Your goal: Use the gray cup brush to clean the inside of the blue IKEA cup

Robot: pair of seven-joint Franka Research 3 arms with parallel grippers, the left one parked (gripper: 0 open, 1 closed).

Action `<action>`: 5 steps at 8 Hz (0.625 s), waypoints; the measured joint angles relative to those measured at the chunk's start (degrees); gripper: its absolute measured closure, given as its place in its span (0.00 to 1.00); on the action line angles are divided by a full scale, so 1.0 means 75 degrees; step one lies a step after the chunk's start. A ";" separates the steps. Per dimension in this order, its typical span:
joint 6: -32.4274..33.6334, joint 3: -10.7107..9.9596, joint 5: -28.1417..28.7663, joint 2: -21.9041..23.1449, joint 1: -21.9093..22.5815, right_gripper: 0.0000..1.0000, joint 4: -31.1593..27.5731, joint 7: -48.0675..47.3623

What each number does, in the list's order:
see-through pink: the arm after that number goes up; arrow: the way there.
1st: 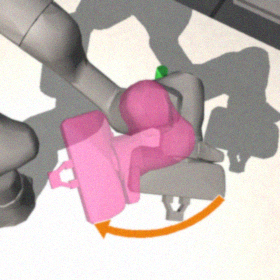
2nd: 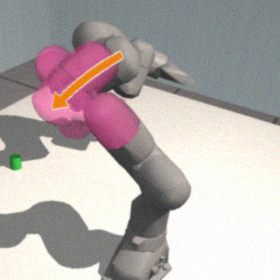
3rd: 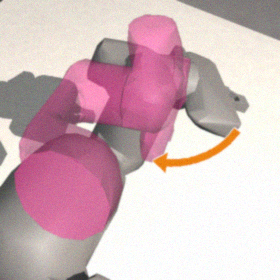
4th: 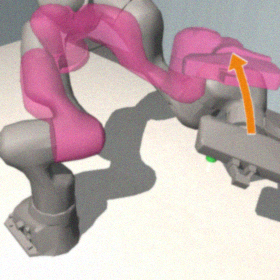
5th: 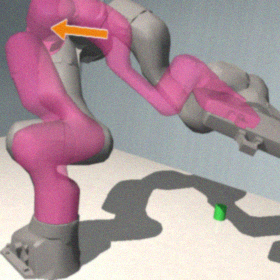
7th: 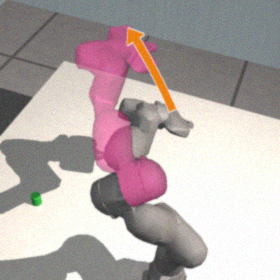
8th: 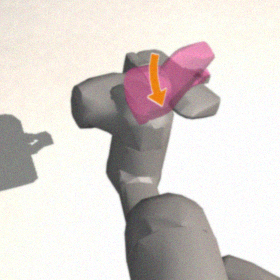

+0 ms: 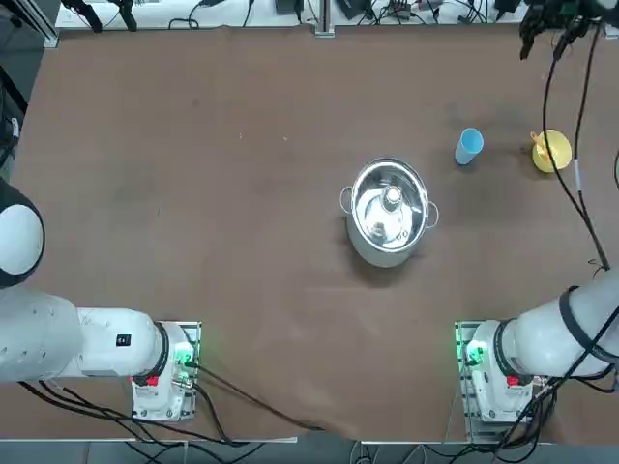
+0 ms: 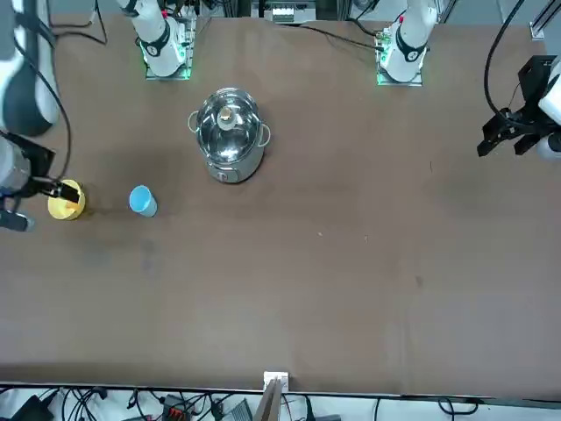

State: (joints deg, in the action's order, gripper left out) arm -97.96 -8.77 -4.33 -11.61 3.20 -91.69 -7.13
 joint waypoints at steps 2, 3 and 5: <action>0.0436 0.0015 0.0442 0.0338 0.0007 0.00 0.0284 0.0044; 0.0824 0.0036 0.0719 0.0385 0.0011 0.00 0.0645 0.0046; 0.1586 0.0093 0.0925 0.0495 0.0027 0.00 0.1294 0.0047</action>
State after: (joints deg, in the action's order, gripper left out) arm -86.07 -8.08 2.61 -7.90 3.40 -81.99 -6.78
